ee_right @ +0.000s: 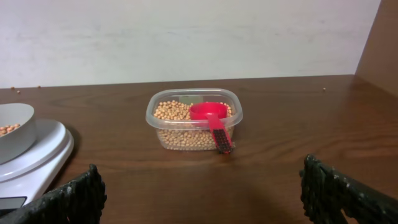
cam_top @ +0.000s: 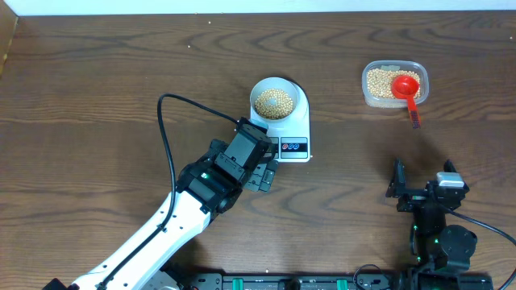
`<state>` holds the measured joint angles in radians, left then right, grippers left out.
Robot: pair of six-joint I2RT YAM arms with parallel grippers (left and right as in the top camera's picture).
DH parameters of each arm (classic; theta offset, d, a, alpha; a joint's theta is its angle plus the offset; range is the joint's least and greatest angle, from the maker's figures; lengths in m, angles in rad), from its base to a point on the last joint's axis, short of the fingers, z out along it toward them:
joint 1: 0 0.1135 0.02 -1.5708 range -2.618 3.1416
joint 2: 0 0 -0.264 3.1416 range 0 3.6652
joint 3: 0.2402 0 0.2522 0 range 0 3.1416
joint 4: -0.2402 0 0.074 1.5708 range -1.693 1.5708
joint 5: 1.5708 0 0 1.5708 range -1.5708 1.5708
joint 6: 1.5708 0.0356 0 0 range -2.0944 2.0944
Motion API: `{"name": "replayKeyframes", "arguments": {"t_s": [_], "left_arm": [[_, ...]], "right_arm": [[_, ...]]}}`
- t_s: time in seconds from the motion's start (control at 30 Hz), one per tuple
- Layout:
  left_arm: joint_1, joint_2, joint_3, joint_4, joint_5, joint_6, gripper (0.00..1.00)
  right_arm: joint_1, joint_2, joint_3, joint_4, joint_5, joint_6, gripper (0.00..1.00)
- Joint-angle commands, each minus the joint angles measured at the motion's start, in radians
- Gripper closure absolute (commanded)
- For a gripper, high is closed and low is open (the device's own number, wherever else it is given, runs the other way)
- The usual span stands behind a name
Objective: Scoop item into bowl and weigh 50g on scale
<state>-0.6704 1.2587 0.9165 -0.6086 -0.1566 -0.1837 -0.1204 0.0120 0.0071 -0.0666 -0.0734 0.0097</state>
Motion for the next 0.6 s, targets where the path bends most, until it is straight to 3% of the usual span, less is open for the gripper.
{"name": "replayKeyframes", "arguments": {"t_s": [0.0, 0.57], "left_arm": [[0.000, -0.004, 0.001, -0.003, -0.009, -0.006, 0.02], [-0.001, -0.021, -0.007, 0.009, -0.013, -0.005, 0.02]], "right_arm": [[-0.002, -0.006, -0.002, -0.005, 0.011, -0.011, 0.01], [-0.002, -0.006, -0.002, -0.005, 0.011, -0.011, 0.01]]}}
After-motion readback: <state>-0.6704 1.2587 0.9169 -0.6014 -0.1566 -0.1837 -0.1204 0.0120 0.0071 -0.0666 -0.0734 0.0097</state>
